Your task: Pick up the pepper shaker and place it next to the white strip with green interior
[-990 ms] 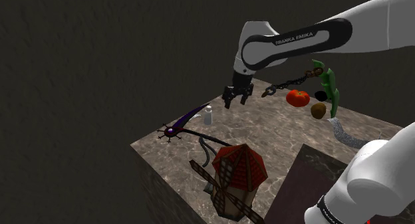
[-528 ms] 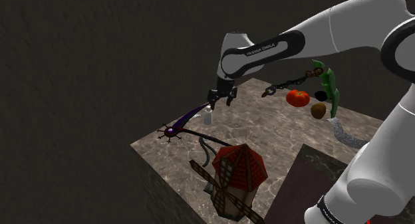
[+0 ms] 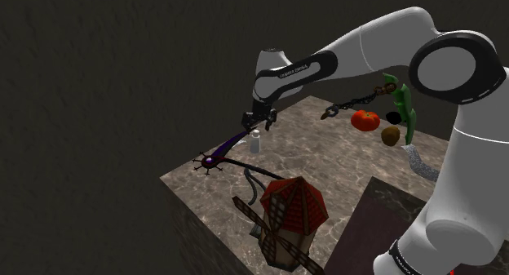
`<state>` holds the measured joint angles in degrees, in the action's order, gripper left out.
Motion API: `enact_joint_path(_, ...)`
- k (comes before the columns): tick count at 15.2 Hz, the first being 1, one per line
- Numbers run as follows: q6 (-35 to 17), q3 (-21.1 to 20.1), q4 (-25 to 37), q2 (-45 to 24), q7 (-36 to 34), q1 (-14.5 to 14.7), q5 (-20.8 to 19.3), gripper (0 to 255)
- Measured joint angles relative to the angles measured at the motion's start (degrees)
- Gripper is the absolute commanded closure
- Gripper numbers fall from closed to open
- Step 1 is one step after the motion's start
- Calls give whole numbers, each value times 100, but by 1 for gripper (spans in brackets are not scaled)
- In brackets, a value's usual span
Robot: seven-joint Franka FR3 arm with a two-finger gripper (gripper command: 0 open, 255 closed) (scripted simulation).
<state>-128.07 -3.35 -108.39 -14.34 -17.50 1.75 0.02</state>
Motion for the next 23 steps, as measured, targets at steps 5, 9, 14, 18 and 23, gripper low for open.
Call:
enact_joint_path(5, -337, 8, -75, -259, -14, 5, -19, 0)
enact_joint_path(9, -409, 8, -88, -317, -22, 11, -25, 0)
enact_joint_path(14, -414, 8, -84, -324, -23, 11, -25, 255)
enact_joint_path(18, -414, 8, -82, -324, -23, 11, -25, 255)
enact_joint_path(23, -414, 9, -82, -324, -23, 11, -26, 255)
